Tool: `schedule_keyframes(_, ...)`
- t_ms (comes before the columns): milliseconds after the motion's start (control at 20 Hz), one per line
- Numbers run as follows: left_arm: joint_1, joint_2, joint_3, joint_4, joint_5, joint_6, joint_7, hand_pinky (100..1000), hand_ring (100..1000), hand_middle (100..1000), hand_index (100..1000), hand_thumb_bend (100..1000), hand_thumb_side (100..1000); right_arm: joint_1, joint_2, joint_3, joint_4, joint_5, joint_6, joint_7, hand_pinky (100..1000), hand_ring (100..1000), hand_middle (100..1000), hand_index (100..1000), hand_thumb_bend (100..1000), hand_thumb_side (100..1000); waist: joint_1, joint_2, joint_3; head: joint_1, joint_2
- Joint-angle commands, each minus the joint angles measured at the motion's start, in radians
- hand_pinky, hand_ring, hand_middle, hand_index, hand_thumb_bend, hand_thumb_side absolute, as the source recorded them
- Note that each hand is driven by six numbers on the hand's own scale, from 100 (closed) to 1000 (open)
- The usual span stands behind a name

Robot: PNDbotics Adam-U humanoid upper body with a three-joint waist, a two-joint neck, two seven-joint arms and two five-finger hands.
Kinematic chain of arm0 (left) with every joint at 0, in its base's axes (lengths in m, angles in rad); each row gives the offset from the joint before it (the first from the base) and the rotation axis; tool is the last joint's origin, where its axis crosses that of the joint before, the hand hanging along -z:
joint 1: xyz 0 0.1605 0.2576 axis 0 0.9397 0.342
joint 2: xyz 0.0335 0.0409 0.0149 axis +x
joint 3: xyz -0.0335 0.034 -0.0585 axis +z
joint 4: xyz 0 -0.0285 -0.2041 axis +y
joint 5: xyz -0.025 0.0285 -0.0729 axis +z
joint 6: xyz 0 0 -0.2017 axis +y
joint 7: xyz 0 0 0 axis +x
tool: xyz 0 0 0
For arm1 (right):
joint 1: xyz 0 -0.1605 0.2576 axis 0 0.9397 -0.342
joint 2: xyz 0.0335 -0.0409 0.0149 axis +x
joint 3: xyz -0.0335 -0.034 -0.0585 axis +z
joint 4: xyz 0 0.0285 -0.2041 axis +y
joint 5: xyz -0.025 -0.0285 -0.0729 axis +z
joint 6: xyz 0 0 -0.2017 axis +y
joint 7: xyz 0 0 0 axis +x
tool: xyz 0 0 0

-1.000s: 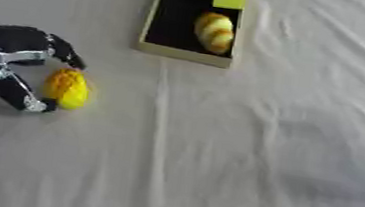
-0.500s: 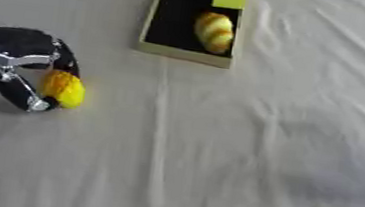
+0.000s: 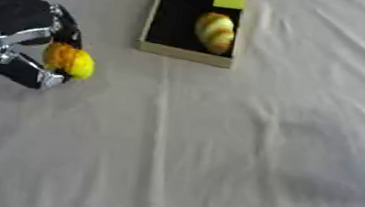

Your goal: Pick up objects on the table and place them in the box.

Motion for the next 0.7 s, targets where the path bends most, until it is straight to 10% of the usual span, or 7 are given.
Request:
schedule_keyframes(50, -0.063, 0.016, 0.034, -0.037, 0.005, -0.006, 0.007, 607, 539, 456, 551, 138, 100, 0.005, -0.027, -0.009, -0.019, -0.004, -0.010, -0.005, 1000, 863, 538, 767, 100, 470, -0.001, -0.027, 0.003, -0.005, 0.005)
schedule_keyframes(700, -0.462, -0.444, 0.068, 0.505, -0.003, -0.187, 0.007, 614, 547, 470, 583, 100, 175, -0.034, -0.100, 0.012, -0.019, -0.063, -0.054, 0.010, 1000, 862, 542, 769, 100, 470, -0.003, -0.029, -0.012, 0.010, -0.006)
